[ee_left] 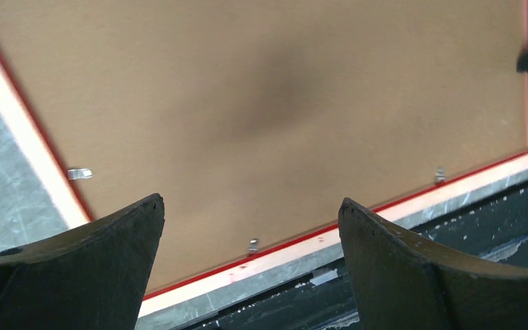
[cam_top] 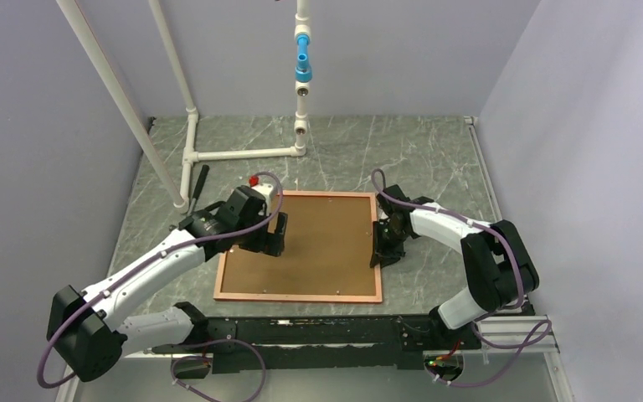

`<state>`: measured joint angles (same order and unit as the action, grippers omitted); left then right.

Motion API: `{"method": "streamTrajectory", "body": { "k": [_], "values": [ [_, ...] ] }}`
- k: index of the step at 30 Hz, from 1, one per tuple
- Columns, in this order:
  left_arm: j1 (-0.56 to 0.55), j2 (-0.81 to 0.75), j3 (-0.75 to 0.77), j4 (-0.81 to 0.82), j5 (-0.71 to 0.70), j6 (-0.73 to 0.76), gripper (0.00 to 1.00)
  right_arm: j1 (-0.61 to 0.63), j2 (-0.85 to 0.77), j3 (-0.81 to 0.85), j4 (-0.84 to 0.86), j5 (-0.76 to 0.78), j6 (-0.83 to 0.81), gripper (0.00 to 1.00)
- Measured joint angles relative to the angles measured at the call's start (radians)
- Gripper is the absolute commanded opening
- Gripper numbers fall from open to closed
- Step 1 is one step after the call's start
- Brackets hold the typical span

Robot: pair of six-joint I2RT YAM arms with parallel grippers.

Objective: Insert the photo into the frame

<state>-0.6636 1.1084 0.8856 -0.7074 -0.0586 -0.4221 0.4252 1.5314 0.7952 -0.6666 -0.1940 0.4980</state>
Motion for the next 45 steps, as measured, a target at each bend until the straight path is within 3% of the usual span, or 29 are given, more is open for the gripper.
{"method": "streamTrajectory", "body": {
  "k": [3,19,37,45],
  "values": [
    [-0.065,-0.007,-0.007,0.018,-0.004,0.013,0.99,0.007,0.002,0.006,-0.008,-0.027,0.011,0.00],
    [-0.384,-0.031,-0.012,0.051,-0.128,0.102,0.99,0.027,0.062,0.239,-0.196,0.058,-0.034,0.00],
    [-0.736,0.214,0.063,0.046,-0.418,0.110,0.98,-0.013,0.061,0.462,-0.376,-0.018,-0.043,0.00],
    [-0.777,0.398,0.103,0.013,-0.603,0.031,0.97,-0.015,0.061,0.490,-0.410,-0.071,-0.045,0.00]
  ]
}}
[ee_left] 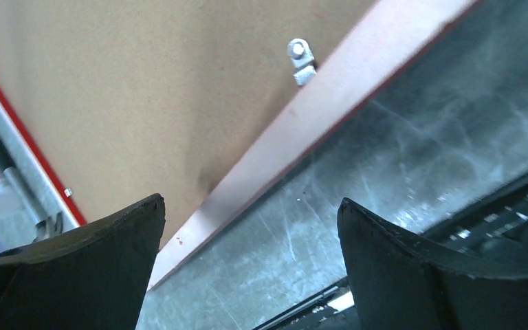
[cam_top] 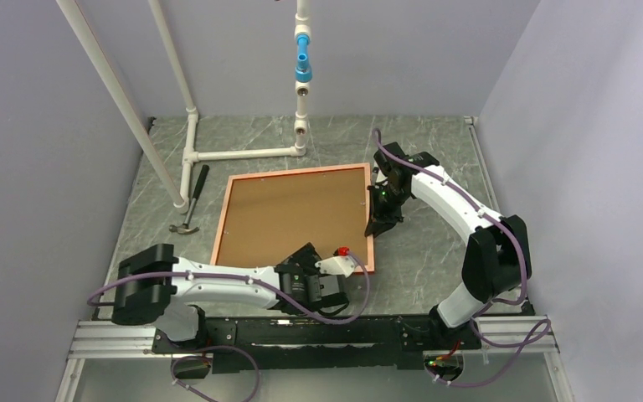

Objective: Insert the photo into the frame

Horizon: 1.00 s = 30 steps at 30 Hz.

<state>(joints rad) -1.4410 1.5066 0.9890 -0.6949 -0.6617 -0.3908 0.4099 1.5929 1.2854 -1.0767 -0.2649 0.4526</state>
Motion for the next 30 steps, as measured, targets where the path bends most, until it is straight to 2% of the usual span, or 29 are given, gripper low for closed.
{"method": "streamTrajectory", "body": {
  "k": [4,10,14,21,30],
  "values": [
    [-0.001,0.061,0.029,-0.048,-0.095,-0.045,0.92,-0.001,-0.002,0.000,-0.008,-0.023,0.000,0.00],
    [-0.006,0.140,0.108,-0.153,-0.229,-0.139,0.77,-0.001,-0.012,0.000,-0.002,-0.046,0.001,0.00],
    [-0.010,0.154,0.124,-0.202,-0.282,-0.189,0.59,-0.008,-0.017,0.000,0.010,-0.061,0.006,0.00],
    [-0.011,0.154,0.153,-0.328,-0.367,-0.299,0.51,-0.011,-0.023,0.000,0.023,-0.088,0.023,0.01],
    [-0.004,0.153,0.237,-0.489,-0.510,-0.401,0.11,-0.012,-0.061,0.006,0.027,-0.185,0.014,0.34]
  ]
}}
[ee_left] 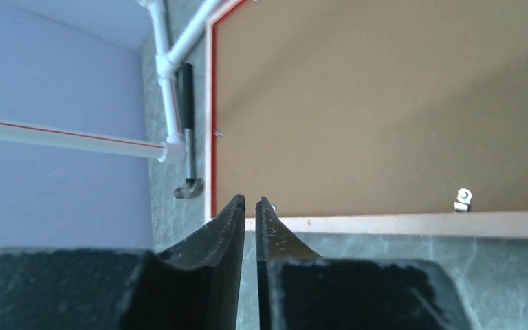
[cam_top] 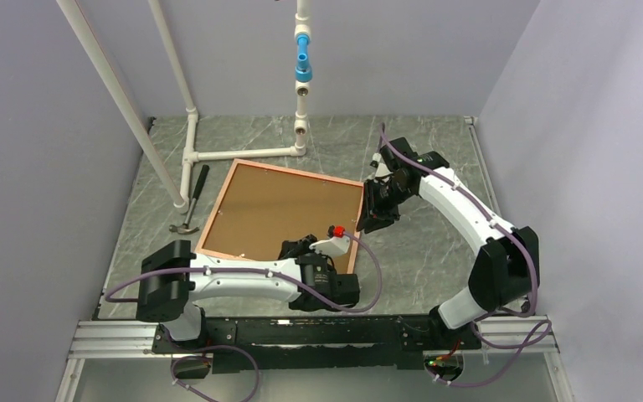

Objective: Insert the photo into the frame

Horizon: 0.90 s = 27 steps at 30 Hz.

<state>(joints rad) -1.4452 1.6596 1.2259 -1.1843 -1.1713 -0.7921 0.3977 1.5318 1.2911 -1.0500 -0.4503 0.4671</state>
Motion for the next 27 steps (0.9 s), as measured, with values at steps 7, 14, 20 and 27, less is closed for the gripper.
{"method": "streamTrajectory", "body": {
  "k": [7,14,20,27],
  "values": [
    [0.008,0.000,0.116,-0.187,-0.100,-0.134,0.19,-0.005,-0.046,0.012,0.006,-0.024,-0.004,0.58],
    [0.060,-0.015,0.068,-0.093,-0.063,-0.020,0.42,-0.005,-0.050,-0.061,0.044,0.012,-0.011,0.70],
    [0.167,-0.172,-0.138,0.257,0.210,0.286,0.66,0.034,-0.009,-0.221,0.122,0.053,0.006,0.69],
    [0.298,-0.264,-0.168,0.477,0.457,0.426,0.81,0.088,0.114,-0.293,0.258,0.056,0.056,0.60]
  ]
}}
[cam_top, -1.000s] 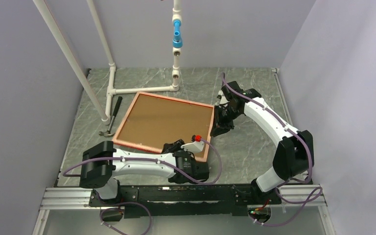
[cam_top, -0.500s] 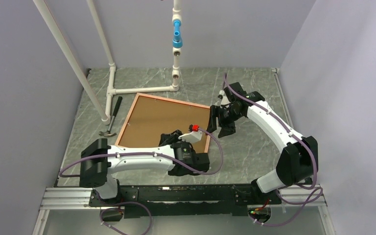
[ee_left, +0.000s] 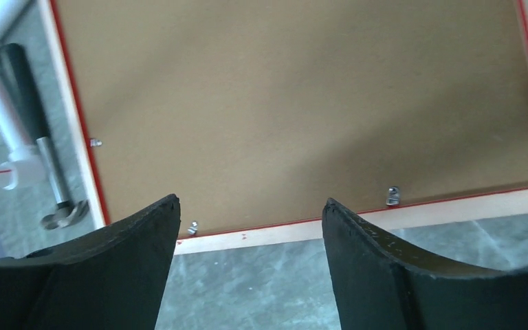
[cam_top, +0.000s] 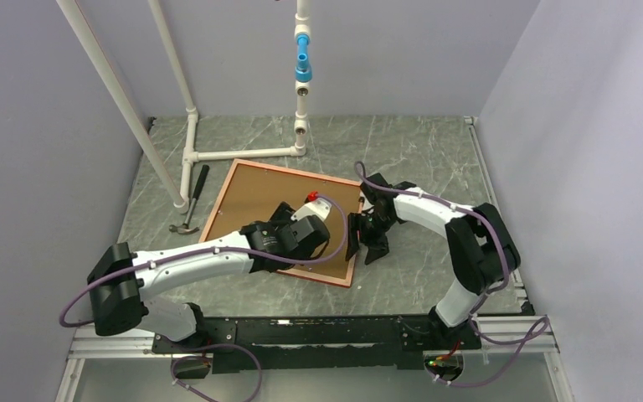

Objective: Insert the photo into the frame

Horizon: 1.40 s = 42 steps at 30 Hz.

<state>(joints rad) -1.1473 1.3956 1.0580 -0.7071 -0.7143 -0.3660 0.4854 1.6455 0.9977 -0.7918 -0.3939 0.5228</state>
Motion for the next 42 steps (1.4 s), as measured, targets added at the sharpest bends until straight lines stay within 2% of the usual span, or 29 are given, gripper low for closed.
{"method": "streamTrajectory", "body": {
  "k": [4,8,10,12,13,19,23,29,33,42],
  "values": [
    [0.041,-0.032,-0.021,0.061,0.111,0.033,0.83,0.030,0.063,0.000,0.071,0.004,0.023,0.54],
    [0.072,-0.061,-0.038,0.093,0.177,0.042,0.86,0.067,0.111,0.001,0.098,0.018,0.047,0.39],
    [0.085,-0.082,-0.050,0.105,0.198,0.048,0.86,0.076,0.115,0.000,0.100,0.027,0.056,0.26],
    [0.095,-0.110,-0.064,0.117,0.212,0.058,0.86,0.079,0.120,-0.004,0.103,0.029,0.064,0.03],
    [0.100,-0.126,-0.073,0.127,0.220,0.064,0.86,0.076,0.120,-0.008,0.102,0.024,0.068,0.00],
    [0.105,-0.197,-0.127,0.193,0.237,0.140,0.85,0.068,0.120,-0.003,0.086,0.016,0.099,0.00],
    [0.105,-0.225,-0.168,0.225,0.258,0.226,0.84,0.071,0.123,0.036,0.042,0.068,0.089,0.00],
    [0.105,-0.256,-0.171,0.223,0.348,0.377,0.83,0.016,0.126,0.236,-0.138,0.179,-0.021,0.00],
    [0.098,-0.258,-0.155,0.209,0.407,0.444,0.84,-0.019,0.126,0.363,-0.239,0.197,-0.080,0.00],
    [-0.048,-0.177,-0.113,0.203,0.387,0.523,0.86,-0.032,0.126,0.500,-0.369,0.167,-0.116,0.00]
  ]
}}
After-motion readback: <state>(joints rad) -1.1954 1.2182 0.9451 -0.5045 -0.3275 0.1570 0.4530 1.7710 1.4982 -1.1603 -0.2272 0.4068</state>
